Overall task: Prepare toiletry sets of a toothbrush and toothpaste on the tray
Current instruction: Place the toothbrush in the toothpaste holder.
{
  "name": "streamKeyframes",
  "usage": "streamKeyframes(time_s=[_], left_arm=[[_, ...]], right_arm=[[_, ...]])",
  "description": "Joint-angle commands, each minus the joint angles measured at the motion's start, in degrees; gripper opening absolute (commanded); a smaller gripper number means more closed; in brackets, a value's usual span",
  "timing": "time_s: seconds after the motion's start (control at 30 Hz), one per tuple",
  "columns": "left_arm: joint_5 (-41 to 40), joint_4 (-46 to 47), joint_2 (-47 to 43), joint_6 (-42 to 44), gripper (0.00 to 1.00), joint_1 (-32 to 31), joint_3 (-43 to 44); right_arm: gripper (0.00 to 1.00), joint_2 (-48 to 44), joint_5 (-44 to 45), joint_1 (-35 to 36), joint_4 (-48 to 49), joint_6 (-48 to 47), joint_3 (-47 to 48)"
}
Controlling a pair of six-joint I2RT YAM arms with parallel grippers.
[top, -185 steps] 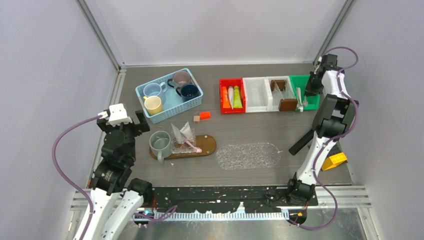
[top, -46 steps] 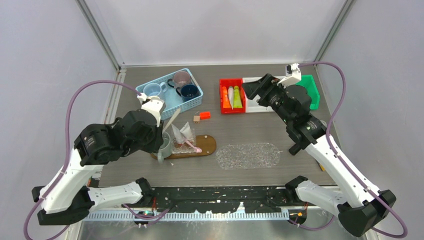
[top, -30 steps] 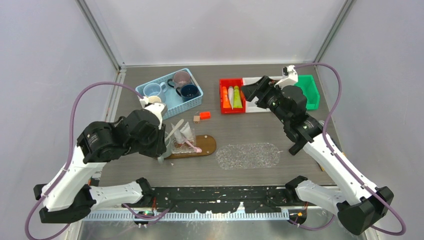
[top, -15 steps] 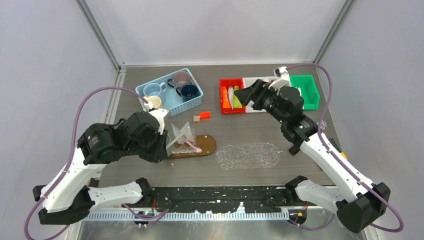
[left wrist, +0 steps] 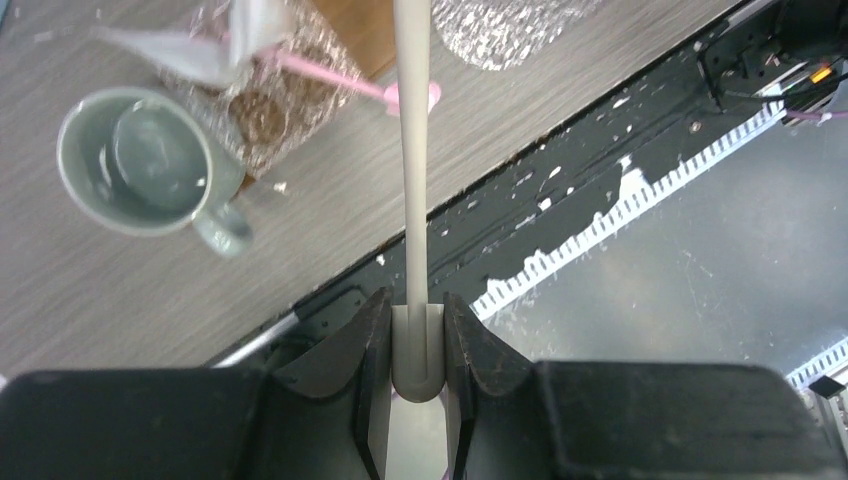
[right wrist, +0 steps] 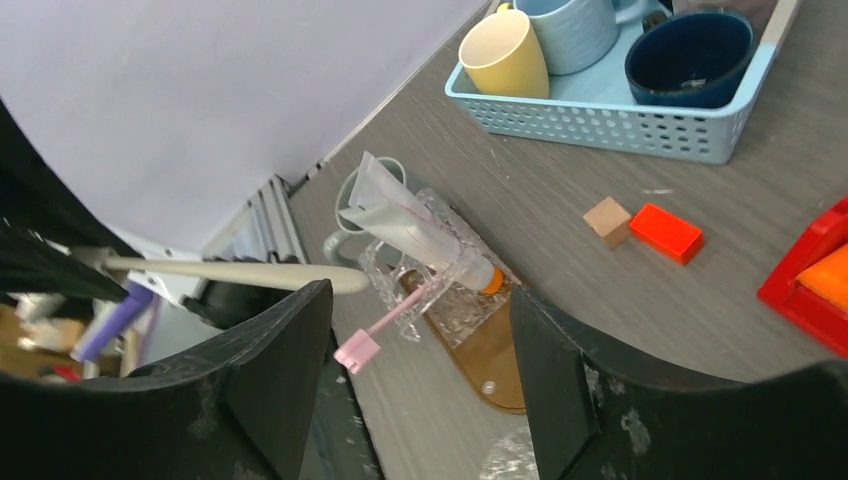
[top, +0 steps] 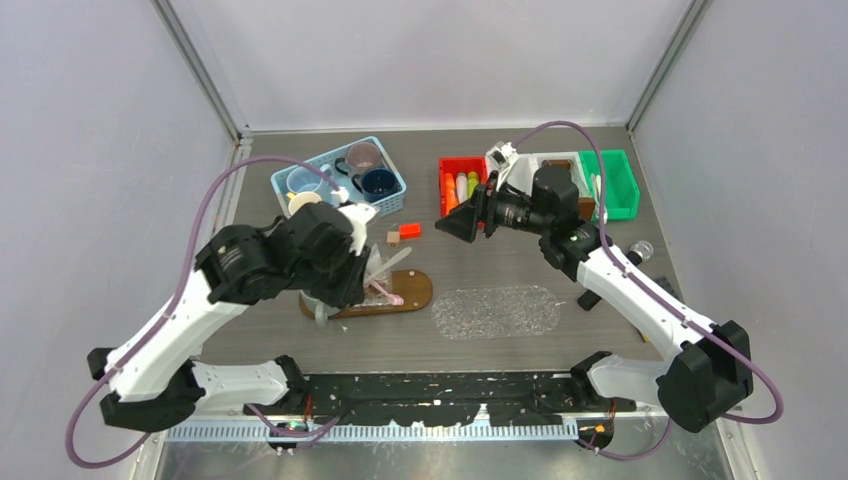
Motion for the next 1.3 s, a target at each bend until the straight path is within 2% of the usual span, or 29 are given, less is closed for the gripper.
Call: streamKeyframes(time_s=[0.0,0.1,0.23,0.37,0.5,0.8,1.27], left_arm=[[2.7,8.3,5.1,5.5,0.0,0.2,4.5],[4.2,9.1,8.9,8.2,0.0,0.2,6.7],[7.2,9.7,12.2,11.4,0.0,1.6,8.9],[9.8,10.2,13.9,13.3,0.0,3.1,10.5],[12.1,10.2,15.3,14.7,0.0,3.9,11.8],[15.4,9.6,17.8,15.9,0.0,4.1,13.0],[17.2,8.1,20.2,16.8,0.0,4.3,14.9]], right_arm=[[0.72,-4.2,-5.3,0.3,1.0,-20.5,-1.5],[0.73,-6.9,-5.5,0.4,-1.8,-31.8,-2.4],[0.69,-10.1,-5.8,0.8,-10.6,-48.2,-1.7],[0.63,-11.2,-6.8,2.0,-17.4,-56.8,-0.7],[0.6,-11.3,-5.3,4.2,-20.6,-61.5,-0.4],[0.51,-10.7,5.6,10.3,-20.5,-68.9,-0.2],[0.41,-10.3,11.7,13.6,-14.4,-71.0,-3.0]])
